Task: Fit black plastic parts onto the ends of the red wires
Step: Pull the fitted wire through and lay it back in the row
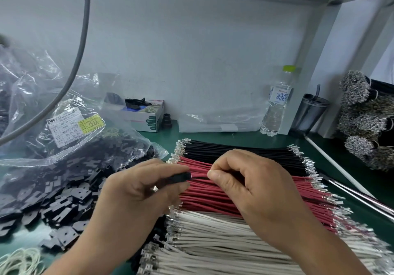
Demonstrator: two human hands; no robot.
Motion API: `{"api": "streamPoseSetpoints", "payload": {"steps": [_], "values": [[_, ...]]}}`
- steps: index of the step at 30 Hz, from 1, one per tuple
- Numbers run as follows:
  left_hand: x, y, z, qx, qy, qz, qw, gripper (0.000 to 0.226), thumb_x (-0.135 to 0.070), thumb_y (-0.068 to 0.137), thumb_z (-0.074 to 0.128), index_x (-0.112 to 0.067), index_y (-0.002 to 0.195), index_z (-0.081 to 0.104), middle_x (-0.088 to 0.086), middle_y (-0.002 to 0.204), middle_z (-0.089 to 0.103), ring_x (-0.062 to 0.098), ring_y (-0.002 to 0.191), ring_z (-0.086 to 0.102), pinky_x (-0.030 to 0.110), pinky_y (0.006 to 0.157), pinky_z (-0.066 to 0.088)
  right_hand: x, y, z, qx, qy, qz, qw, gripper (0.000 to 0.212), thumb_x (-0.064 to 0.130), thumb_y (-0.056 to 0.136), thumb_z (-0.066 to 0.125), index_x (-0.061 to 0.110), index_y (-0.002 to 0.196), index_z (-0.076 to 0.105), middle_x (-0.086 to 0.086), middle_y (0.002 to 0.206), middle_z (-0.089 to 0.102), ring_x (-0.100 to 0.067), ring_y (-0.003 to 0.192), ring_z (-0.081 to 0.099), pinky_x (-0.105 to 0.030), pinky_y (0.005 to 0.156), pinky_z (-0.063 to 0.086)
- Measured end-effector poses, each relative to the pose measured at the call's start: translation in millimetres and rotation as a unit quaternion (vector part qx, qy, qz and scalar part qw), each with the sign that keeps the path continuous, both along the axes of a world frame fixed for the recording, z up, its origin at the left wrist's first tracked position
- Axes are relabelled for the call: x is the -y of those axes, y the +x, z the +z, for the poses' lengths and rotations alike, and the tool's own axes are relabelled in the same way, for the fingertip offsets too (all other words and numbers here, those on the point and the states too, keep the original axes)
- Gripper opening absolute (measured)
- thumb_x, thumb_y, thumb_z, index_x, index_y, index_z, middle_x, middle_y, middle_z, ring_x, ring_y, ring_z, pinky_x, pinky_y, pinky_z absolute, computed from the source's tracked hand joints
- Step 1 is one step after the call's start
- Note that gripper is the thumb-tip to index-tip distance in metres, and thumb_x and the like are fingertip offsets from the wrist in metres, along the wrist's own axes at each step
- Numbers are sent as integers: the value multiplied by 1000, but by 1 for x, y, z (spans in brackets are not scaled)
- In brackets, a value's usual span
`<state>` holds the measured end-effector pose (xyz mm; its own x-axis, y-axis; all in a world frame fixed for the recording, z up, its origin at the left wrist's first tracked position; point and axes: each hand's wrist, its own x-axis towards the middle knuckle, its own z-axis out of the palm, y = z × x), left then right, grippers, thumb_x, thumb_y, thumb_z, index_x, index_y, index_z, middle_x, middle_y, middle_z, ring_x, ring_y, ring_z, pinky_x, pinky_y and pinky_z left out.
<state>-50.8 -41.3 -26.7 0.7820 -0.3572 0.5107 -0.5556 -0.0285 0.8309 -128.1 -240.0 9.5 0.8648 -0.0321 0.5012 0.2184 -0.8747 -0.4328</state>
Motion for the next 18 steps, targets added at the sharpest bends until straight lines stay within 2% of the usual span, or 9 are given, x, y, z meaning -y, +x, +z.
{"api": "streamPoseSetpoints", "payload": {"steps": [2,5,11,13,15,18], "values": [[1,-1,0,-36,-11,-15,999,20,-31,71,84,-39,89,83,6,66,74,16,49,67,23,49,55,1,0,0,3,-2,9,1000,23,56,94,48,37,87,61,20,89,64,-3,86,62,-26,69,49],[1,1,0,-100,-40,-64,992,16,-32,70,80,-29,85,84,14,64,72,21,43,65,25,46,54,-1,1,-1,4,4,26,1000,23,52,97,52,36,84,62,18,85,63,-6,82,61,-27,67,48],[-2,4,-2,-114,-21,-95,989,16,-30,75,80,-22,89,84,16,68,72,28,44,66,29,45,55,-5,1,-4,6,0,30,1000,19,49,93,53,36,82,62,19,80,60,-6,78,59,-20,64,43],[-2,5,-3,-108,-4,-90,990,14,-31,77,80,-23,88,83,13,68,73,30,45,68,28,43,52,-2,-1,-3,6,-35,14,999,23,53,92,52,36,83,64,20,79,60,-4,78,59,-20,64,43],[-1,7,-5,-107,5,-85,991,12,-32,78,79,-25,88,82,11,71,74,30,45,68,23,42,48,2,-5,2,58,-119,-24,991,23,53,91,56,35,81,66,21,76,59,-3,76,56,-19,62,42],[0,11,-8,-110,-14,-63,992,12,-33,79,78,-26,88,82,11,72,74,29,43,66,19,41,44,-3,-16,5,119,-175,-18,977,13,39,85,70,27,80,67,15,83,55,-10,79,49,-18,63,36]]}}
